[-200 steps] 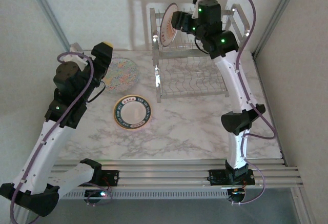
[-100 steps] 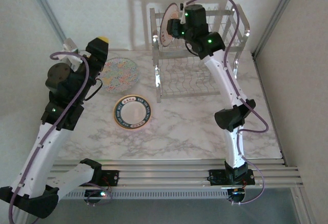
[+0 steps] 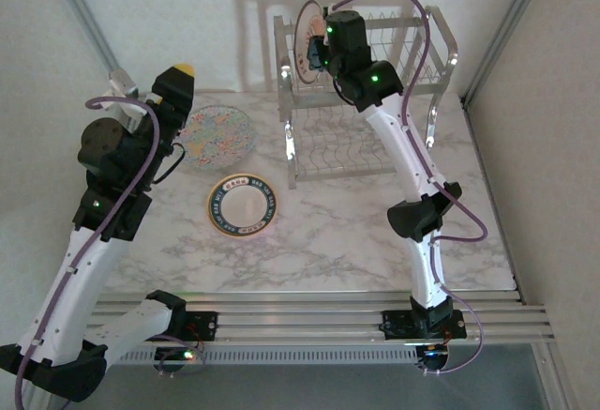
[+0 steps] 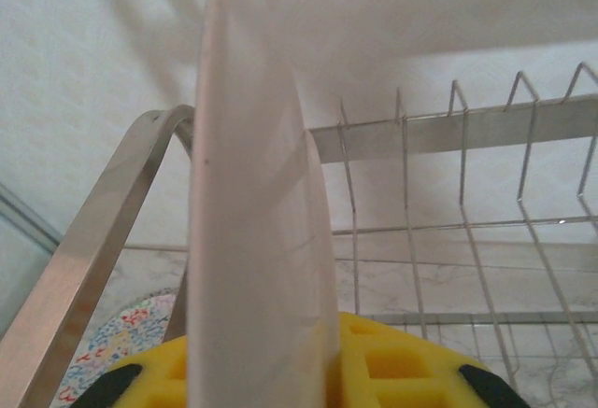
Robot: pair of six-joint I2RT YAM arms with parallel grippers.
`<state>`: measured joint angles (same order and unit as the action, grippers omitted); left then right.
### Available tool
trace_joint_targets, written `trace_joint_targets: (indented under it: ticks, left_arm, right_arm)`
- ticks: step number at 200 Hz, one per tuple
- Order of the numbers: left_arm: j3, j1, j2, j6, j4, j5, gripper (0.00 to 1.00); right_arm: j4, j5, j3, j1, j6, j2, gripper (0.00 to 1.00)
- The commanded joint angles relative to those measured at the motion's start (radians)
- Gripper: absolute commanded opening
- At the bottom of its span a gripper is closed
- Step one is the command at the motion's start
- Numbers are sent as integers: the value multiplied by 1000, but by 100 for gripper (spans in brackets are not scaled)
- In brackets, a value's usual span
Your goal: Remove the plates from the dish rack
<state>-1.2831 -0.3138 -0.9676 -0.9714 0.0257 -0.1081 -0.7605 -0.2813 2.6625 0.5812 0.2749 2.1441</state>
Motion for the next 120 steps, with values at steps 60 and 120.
trace_joint_targets:
  ticks: [60, 120]
  left_arm:
    - [-21, -8, 25, 4, -78, -11, 74]
    - [-69, -11, -31, -13, -88, -84, 74]
  right_arm:
    - [53, -191, 34, 72, -119, -54, 0]
    - [91, -246, -26, 89, -173, -196, 0]
